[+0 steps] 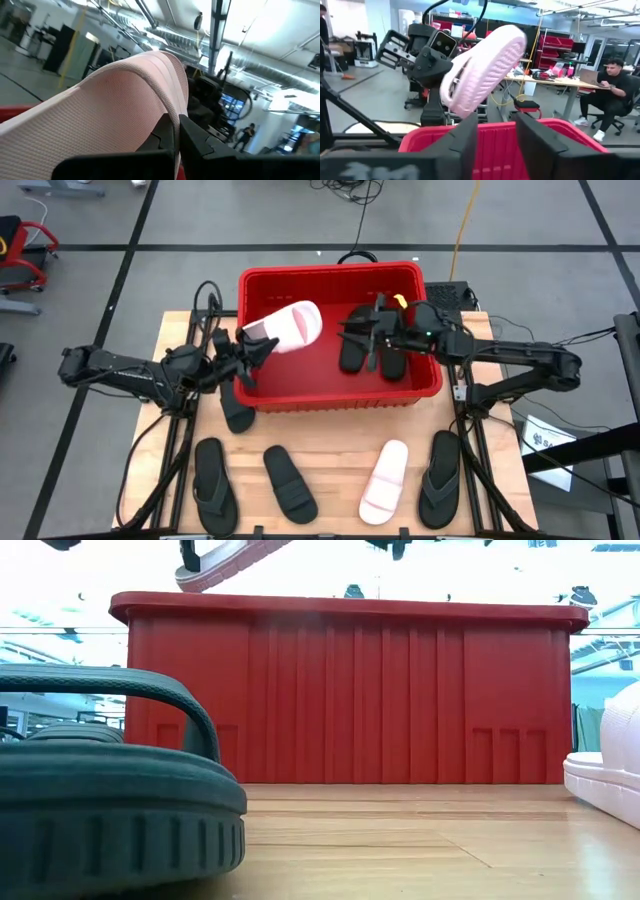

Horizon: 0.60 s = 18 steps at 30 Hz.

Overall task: Pick and place slides into bin
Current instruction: Put the pink slide into the red bin

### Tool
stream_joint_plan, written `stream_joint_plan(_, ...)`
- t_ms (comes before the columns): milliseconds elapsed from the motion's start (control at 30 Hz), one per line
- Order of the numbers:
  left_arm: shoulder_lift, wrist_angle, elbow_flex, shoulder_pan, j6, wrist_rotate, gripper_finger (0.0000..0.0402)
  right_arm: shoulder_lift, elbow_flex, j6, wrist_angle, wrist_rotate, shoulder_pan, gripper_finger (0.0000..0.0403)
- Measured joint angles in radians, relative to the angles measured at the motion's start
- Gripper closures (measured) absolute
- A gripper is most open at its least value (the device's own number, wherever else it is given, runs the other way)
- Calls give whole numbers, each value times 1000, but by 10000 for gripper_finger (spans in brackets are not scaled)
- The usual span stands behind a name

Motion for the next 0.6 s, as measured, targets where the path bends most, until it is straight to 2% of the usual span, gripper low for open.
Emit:
stream_joint_plan(133, -1, 68, 0, 29, 41, 5, 401, 43, 0, 4, 69, -3, 5, 222)
stream_joint_plan(267, 3, 103, 0, 54, 53, 14, 401, 86, 0, 22, 142, -12, 6, 192)
stream_joint_plan(367, 39, 164, 0, 73, 53, 25, 401, 127, 0, 37, 232, -56, 9, 181)
stream_joint_plan(600, 185, 384, 21, 106, 53, 90, 401, 216, 0, 64, 402, -54, 17, 176)
